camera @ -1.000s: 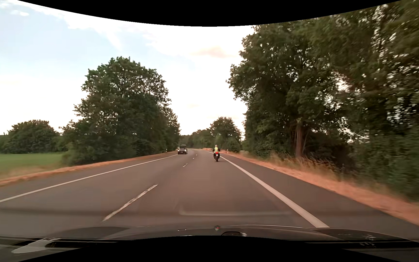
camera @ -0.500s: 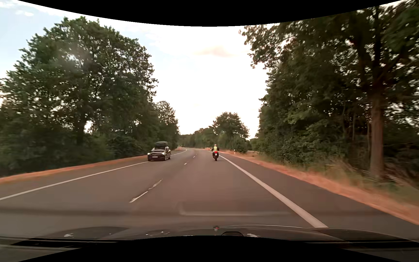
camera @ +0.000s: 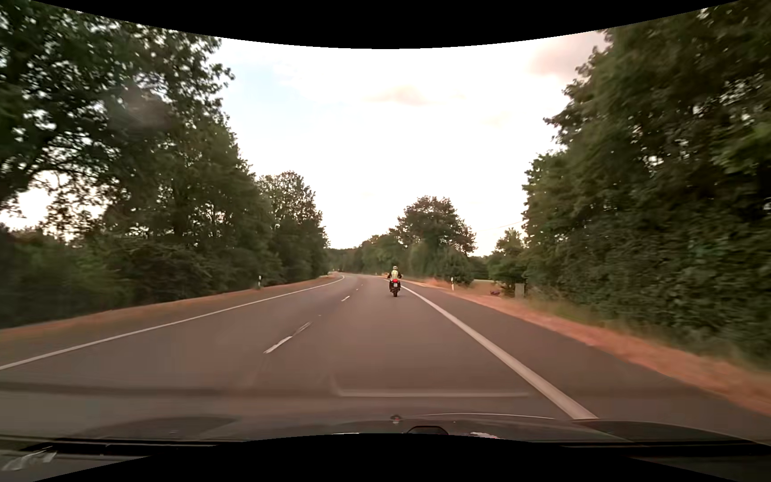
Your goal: Follow the waypoints while adhering to traffic rules and regulations
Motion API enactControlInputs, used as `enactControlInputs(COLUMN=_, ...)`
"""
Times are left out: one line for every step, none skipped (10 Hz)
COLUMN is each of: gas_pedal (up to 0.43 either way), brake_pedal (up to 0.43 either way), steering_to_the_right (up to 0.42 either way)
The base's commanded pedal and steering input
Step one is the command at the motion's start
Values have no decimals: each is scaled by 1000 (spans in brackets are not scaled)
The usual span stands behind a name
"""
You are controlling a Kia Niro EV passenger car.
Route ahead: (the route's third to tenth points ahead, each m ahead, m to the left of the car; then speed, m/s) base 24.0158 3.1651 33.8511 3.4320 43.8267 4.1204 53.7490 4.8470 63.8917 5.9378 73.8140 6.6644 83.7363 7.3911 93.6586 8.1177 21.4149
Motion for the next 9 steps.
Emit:
enactControlInputs(gas_pedal=240, brake_pedal=0, steering_to_the_right=-9)
enactControlInputs(gas_pedal=248, brake_pedal=0, steering_to_the_right=-9)
enactControlInputs(gas_pedal=260, brake_pedal=0, steering_to_the_right=-9)
enactControlInputs(gas_pedal=268, brake_pedal=0, steering_to_the_right=-9)
enactControlInputs(gas_pedal=268, brake_pedal=0, steering_to_the_right=-9)
enactControlInputs(gas_pedal=268, brake_pedal=0, steering_to_the_right=-9)
enactControlInputs(gas_pedal=260, brake_pedal=0, steering_to_the_right=-9)
enactControlInputs(gas_pedal=260, brake_pedal=0, steering_to_the_right=-9)
enactControlInputs(gas_pedal=248, brake_pedal=0, steering_to_the_right=-9)
